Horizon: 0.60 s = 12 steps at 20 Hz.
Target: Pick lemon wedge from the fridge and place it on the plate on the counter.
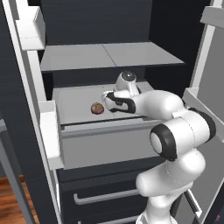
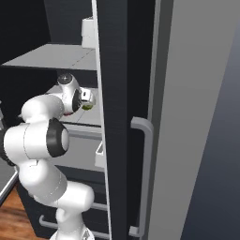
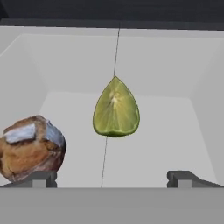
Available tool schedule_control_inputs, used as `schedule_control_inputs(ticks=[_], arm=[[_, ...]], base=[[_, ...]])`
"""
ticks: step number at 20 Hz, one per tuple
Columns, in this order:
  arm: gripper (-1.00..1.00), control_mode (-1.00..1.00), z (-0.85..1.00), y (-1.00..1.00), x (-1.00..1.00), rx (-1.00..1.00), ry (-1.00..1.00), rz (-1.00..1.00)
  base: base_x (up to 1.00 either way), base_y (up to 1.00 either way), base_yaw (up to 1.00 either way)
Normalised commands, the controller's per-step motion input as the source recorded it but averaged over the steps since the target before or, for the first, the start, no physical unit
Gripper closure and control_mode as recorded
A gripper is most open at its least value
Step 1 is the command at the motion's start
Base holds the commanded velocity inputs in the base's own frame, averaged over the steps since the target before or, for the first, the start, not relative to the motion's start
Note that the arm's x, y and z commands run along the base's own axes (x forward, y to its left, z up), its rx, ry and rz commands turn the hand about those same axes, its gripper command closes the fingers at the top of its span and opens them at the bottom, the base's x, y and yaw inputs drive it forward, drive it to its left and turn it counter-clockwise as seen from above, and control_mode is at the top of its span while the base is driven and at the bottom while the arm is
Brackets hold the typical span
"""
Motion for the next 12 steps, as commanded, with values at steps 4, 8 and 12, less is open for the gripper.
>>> schedule_control_inputs(ticks=[4, 8, 12], arm=[[-1.00, -1.00, -0.08, 0.00, 0.07, 0.00, 0.00, 0.00], [-1.00, -1.00, -0.11, 0.00, 0.05, 0.00, 0.00, 0.00], [-1.00, -1.00, -0.02, 0.00, 0.12, 0.00, 0.00, 0.00]], base=[[0.00, 0.00, 0.00], [0.00, 0.00, 0.00], [0.00, 0.00, 0.00]])
